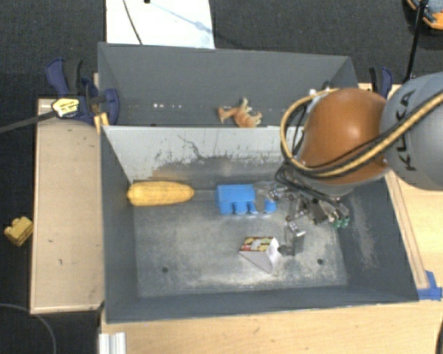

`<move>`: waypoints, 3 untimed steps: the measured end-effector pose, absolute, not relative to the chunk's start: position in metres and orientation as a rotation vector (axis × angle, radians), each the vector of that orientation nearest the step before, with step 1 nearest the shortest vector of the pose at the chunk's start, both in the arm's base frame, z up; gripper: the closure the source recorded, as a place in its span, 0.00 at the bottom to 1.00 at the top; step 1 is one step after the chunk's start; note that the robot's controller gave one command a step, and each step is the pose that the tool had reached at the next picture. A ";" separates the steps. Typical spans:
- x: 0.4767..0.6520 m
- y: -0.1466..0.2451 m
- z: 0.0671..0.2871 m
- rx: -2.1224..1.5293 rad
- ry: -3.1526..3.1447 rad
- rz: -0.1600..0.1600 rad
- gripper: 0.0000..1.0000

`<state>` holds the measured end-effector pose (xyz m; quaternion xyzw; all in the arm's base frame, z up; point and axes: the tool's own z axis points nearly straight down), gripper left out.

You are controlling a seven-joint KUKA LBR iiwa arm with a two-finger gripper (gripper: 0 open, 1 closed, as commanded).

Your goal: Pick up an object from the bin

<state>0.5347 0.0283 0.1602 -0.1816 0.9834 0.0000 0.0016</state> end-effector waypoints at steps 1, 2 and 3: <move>0.507 0.034 0.130 -0.460 3.103 0.000 0.00; 0.500 0.035 0.121 -0.456 3.107 0.001 0.00; 0.499 0.063 0.084 -0.724 3.053 -0.001 0.00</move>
Offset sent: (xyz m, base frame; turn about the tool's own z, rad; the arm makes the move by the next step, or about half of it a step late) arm -0.0273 0.0022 -0.0612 -0.0349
